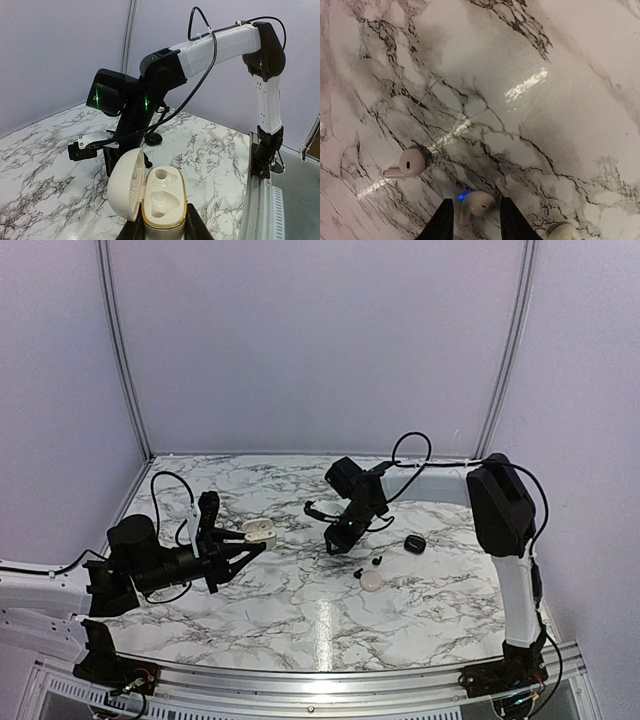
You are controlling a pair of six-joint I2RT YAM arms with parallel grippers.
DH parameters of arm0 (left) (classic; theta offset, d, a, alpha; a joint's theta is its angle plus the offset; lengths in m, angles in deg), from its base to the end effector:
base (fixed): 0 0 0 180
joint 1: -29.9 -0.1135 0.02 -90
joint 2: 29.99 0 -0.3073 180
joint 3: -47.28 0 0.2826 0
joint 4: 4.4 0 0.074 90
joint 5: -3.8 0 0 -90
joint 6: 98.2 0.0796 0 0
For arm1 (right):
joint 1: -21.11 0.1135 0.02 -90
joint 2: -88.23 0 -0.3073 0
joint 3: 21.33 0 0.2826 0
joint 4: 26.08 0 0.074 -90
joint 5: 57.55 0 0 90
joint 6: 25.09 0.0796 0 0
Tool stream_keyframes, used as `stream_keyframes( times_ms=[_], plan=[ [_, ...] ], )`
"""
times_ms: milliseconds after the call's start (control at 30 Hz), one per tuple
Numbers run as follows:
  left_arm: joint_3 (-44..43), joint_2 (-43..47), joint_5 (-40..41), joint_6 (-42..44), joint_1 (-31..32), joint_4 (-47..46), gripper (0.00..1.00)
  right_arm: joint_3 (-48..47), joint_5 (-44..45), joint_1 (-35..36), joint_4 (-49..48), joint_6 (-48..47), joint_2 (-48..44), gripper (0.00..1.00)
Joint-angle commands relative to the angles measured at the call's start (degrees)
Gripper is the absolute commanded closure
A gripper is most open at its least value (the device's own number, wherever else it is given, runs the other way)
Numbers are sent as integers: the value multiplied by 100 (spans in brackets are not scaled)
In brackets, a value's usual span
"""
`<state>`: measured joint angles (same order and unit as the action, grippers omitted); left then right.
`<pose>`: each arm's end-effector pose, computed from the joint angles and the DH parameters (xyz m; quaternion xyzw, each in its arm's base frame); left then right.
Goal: Insert the wireless bluetooth earbuds into the charging case
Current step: Pick up the left earbud from the center of the board.
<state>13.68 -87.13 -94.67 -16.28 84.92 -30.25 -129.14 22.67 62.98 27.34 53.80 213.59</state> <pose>0.1423 -0.2238 0.2649 0.3240 0.6125 -0.4199 0.5862 0.3760 0.3551 0.1348 -0.4509 0.8732 0.1247 0.1365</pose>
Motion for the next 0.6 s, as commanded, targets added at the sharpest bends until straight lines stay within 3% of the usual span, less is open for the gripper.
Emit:
stream_keyframes(
  times_ms=[0, 567],
  plan=[
    [25, 104, 35, 57, -27, -13, 97, -312, 116, 92, 150, 30, 153, 68],
    [64, 105, 47, 124, -33, -12, 97, -716, 662, 312, 676, -22, 485, 78]
  ],
)
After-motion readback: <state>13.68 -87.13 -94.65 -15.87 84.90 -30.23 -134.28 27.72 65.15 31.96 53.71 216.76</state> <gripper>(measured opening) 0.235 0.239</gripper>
